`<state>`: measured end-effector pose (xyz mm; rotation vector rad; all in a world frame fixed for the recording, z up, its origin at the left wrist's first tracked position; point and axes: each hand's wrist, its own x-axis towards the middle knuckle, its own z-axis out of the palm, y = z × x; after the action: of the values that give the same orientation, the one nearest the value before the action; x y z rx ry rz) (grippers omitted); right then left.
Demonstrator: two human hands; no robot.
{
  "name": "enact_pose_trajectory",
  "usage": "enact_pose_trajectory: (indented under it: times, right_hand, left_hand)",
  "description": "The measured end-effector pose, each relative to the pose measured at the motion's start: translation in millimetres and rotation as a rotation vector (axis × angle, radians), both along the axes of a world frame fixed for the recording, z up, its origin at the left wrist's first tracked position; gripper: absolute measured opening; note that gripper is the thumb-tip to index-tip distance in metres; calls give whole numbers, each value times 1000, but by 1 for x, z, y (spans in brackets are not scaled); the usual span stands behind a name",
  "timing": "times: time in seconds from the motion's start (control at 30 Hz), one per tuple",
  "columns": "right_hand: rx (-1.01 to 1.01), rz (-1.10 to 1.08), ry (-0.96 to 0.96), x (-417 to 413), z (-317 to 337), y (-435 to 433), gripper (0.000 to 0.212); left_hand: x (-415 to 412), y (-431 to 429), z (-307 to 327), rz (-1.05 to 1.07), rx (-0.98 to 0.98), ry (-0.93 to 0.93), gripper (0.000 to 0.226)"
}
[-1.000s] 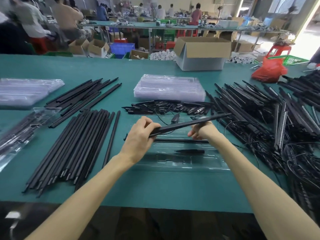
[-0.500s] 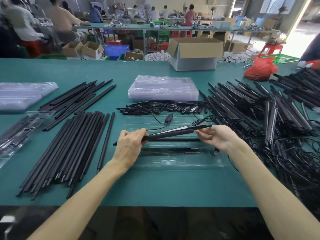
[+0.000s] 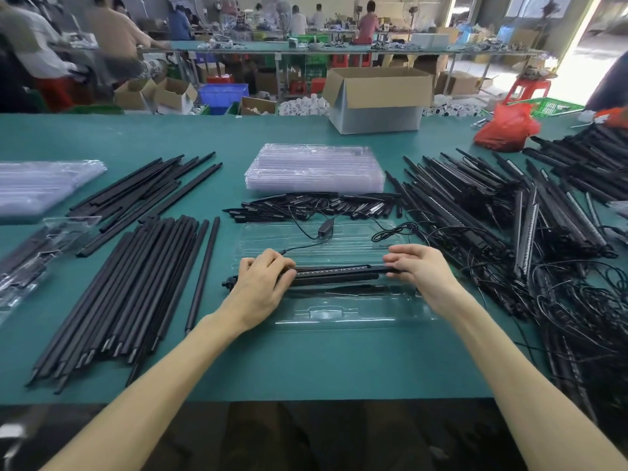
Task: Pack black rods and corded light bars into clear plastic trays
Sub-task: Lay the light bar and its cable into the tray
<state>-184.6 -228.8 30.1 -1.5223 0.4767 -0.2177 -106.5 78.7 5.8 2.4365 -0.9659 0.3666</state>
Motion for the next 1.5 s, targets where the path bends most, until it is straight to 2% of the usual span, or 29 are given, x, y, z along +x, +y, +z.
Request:
enact_pose_trajectory:
  times: [0.13,0.23,0.43,0.67,0.8,0.87,0.93,1.07,1.17,1.4,1.5]
  right_hand:
    - [-170,18,14,-7,-8,3,34]
    - [-385,37,19,-14,-9,5,31]
    - [-677,85,-59,-25,-6,19,26]
    - [-839,120,-51,-32,-2,28,24]
    - [-1116,126,-33,-36,-5,29,22]
    - [-1113,135,-35,-37,-5,26,19]
    - [-1084,145,-40,-37,-6,23,17]
    - [-1087,148,-46,-34,-9,23,16]
    - [-1091,133,-46,-31,-11,25,16]
    - [-1121,136,-5,-32,-13,19,15]
    - [-1108,117,-37,-33,-15,19,14]
  left_hand:
    - [1,-5,-3,5,-22,22,20]
    - [1,-8,-3,-5,-17,90,20]
    - [1,-6,-3,-22,-21,118,18]
    - [2,-4,0,-29,-22,171,18]
    - [2,4,11,-23,-118,92,14]
    - [6,14,21,38,-207,61,14]
    - [12,29,31,106,-248,112,15]
    - [19,61,41,171,-93,300,10]
    - [15,67,38,149,39,374,14]
    - [7,64,32,165,14,393,30]
    - [7,61,32,181,39,382,29]
